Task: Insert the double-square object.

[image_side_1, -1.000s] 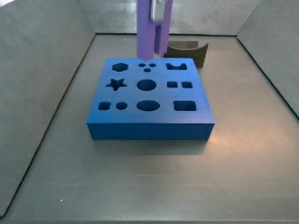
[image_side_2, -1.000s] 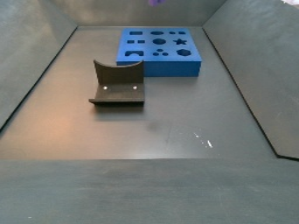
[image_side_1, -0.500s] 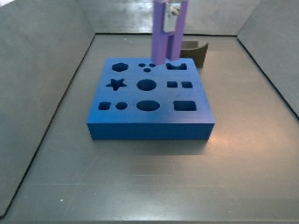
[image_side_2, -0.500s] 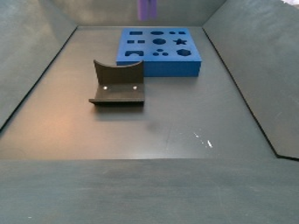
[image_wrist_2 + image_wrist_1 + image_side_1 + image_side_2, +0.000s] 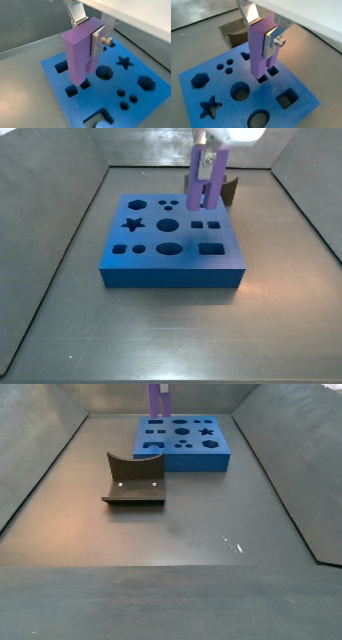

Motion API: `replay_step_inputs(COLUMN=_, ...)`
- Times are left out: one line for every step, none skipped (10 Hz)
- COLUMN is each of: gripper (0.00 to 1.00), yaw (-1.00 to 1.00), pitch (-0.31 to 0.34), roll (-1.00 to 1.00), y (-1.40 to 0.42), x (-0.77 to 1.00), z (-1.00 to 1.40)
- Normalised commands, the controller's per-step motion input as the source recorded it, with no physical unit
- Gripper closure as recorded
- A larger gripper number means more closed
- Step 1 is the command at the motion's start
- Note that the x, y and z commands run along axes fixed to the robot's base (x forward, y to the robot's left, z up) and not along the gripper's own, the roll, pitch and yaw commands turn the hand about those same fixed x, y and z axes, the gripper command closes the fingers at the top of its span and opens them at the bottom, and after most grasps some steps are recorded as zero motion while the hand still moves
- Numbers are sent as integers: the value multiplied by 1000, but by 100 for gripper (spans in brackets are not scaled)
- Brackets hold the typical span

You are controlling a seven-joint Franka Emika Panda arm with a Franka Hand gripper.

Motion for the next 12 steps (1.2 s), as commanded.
replay_step_inputs(gripper=100, yaw=-880, pitch=-6, roll=24, y=43, x=266, z=-389)
replay_step_inputs(gripper=100, yaw=-806, pitch=-1, roll=61, y=37, x=343, z=-451)
replay_step_inputs(gripper=100, yaw=-523, pitch=0, roll=163, y=9, x=380, z=-411)
replay_step_inputs(gripper=100, yaw=-117, pitch=0, roll=150, y=0, x=0, z=-374)
replay_step_inputs(gripper=100, yaw=0, pitch=-30, roll=133, y=0, x=0, z=-389)
replay_step_inputs(gripper=100, yaw=0, pitch=-57, roll=31, y=0, x=0, z=-369)
replay_step_inputs(gripper=100, yaw=-26, pitch=-70, roll=0, y=0, x=-131, z=-394)
replay_step_inputs(gripper=100, yaw=-163, pitch=-91, roll=-96, y=0, x=-157, z=-409)
replay_step_inputs(gripper=100, yaw=-423, pitch=-124, roll=-123, y=-49, x=-174, z=-389)
replay_step_inputs(gripper=100, yaw=-554, pitch=-119, roll=-129, y=-51, x=-131, z=-394)
replay_step_inputs(gripper=100, yaw=-337, pitch=-106, roll=-73, y=0, x=-11, z=-449)
replay_step_inputs(gripper=100, yaw=-143, pitch=-114, roll=-21, y=0, x=0, z=-537)
